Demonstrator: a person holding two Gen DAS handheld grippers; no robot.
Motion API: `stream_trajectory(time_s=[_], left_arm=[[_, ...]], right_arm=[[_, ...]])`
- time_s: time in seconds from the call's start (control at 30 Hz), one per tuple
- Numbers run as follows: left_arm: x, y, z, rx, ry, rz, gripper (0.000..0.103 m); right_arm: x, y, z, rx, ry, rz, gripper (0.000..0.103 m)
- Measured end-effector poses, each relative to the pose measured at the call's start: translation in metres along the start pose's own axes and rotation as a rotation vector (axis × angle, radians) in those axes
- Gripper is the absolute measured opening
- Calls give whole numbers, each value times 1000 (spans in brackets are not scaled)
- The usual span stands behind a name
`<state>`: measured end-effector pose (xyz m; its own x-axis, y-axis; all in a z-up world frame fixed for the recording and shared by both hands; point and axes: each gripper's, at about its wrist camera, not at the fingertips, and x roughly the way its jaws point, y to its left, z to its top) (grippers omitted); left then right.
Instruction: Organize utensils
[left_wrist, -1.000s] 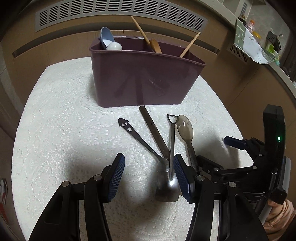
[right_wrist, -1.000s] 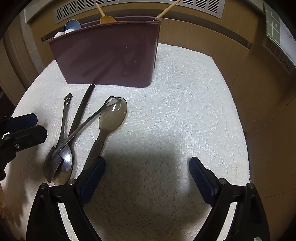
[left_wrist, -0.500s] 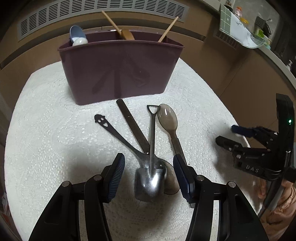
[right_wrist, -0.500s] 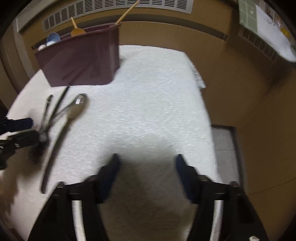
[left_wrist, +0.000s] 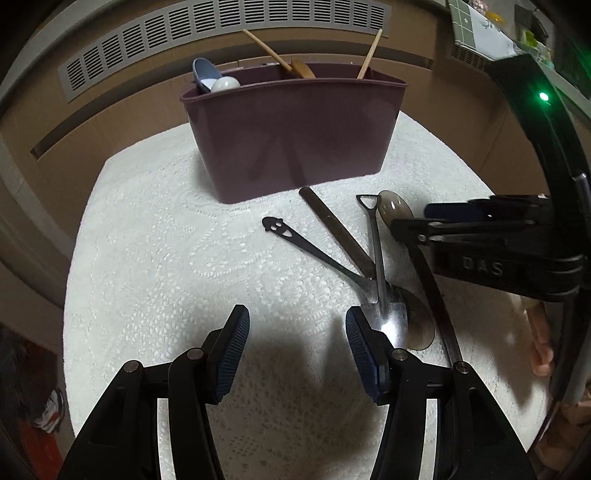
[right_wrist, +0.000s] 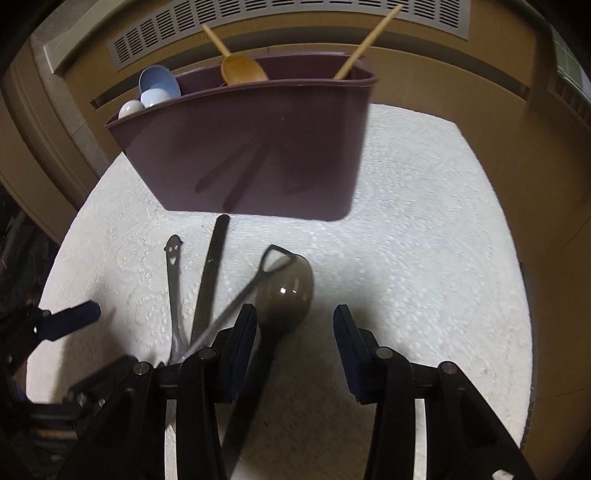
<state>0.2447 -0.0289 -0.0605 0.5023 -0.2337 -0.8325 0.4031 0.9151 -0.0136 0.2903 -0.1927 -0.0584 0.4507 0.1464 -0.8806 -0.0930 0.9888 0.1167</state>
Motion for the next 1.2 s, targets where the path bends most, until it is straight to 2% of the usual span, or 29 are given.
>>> stream_trajectory(time_s=[0.13, 0.17, 0.2, 0.27, 0.43, 0.53, 0.63, 0.77, 0.87, 0.93, 1.07, 1.2], left_arm=[[2, -1, -1, 0, 3, -25, 55], [2, -2, 0, -2, 3, -34, 56], [3, -2, 0, -6, 4, -47, 56], [3, -4, 2, -9, 9, -68, 56], [4, -17, 13, -5, 12, -154, 56], [7, -31, 31, 41, 15, -207, 55], [18, -47, 51, 112, 31, -185, 54], [47, -60, 72, 169, 114, -143, 35], [62, -60, 81, 160, 164, -126, 32], [58, -54, 81, 125, 171, -128, 32], [23, -40, 52, 51, 80, -104, 33], [0, -40, 14, 0, 35, -89, 34]], right_arm=[[7, 14, -2, -71, -3, -57, 41], [7, 15, -3, -90, -6, -71, 37], [5, 15, -5, -105, -11, -78, 28], [2, 11, -9, -128, -15, -94, 29], [-13, -29, -29, -106, -21, -132, 29], [-23, -57, -40, -61, -19, -172, 29], [-32, -82, -50, -2, -14, -167, 29], [-35, -87, -59, 5, -24, -180, 29], [-36, -85, -64, -6, -35, -184, 29], [-35, -92, -62, 0, -38, -173, 29], [-37, -95, -67, 12, -57, -157, 29], [-38, -90, -71, 2, -68, -184, 29]])
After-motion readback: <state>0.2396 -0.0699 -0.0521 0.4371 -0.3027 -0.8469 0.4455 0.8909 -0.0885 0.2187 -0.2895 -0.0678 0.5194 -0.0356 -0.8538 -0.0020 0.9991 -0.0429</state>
